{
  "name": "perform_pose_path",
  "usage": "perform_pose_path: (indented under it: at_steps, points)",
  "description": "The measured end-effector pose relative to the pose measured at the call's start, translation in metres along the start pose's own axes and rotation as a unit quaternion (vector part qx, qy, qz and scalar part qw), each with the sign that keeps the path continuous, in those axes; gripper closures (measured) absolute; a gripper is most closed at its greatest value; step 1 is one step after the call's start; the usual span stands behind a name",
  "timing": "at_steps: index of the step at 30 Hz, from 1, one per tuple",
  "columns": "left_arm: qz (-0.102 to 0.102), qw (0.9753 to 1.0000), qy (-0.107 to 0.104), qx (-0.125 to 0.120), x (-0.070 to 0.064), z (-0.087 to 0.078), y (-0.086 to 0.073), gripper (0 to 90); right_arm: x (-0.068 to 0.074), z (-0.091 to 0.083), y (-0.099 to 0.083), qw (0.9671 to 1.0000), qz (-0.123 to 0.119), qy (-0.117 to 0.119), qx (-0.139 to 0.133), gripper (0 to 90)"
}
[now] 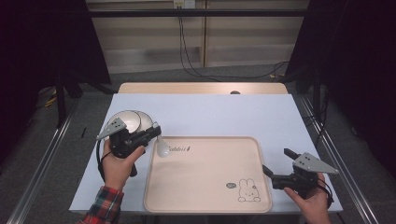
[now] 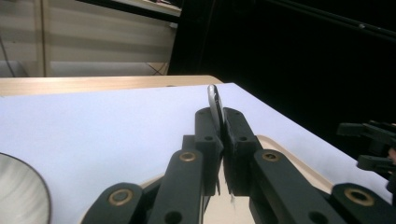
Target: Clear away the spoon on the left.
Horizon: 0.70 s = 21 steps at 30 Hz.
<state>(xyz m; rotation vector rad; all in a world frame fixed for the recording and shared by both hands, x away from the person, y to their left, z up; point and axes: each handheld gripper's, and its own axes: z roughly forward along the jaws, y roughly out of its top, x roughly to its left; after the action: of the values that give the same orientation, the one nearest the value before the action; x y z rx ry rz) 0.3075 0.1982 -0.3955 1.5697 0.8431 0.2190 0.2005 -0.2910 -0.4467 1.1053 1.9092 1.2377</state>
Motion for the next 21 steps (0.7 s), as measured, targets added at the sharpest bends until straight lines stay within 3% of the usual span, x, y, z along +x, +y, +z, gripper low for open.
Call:
perform_pose_path:
  at_steps: [8, 11, 18, 21]
  points:
    - [0.004, 0.9994, -0.032, 0.012, -0.013, 0.0, -0.008, 85.7, 0.0, -0.001, 0.0, 1.0, 0.003, -0.003, -0.002, 3.0]
    - [0.008, 0.9992, -0.031, 0.022, -0.016, 0.001, -0.012, 85.7, 0.0, 0.0, 0.0, 1.0, -0.002, 0.0, -0.001, 3.0]
    - [0.011, 0.9981, -0.05, 0.034, -0.023, 0.003, -0.024, 85.7, 0.002, 0.001, 0.0, 1.0, -0.005, 0.005, 0.001, 3.0]
    - [0.019, 0.9978, -0.048, 0.043, -0.026, 0.003, -0.026, 85.7, 0.002, 0.001, 0.0, 1.0, -0.005, 0.004, 0.001, 3.0]
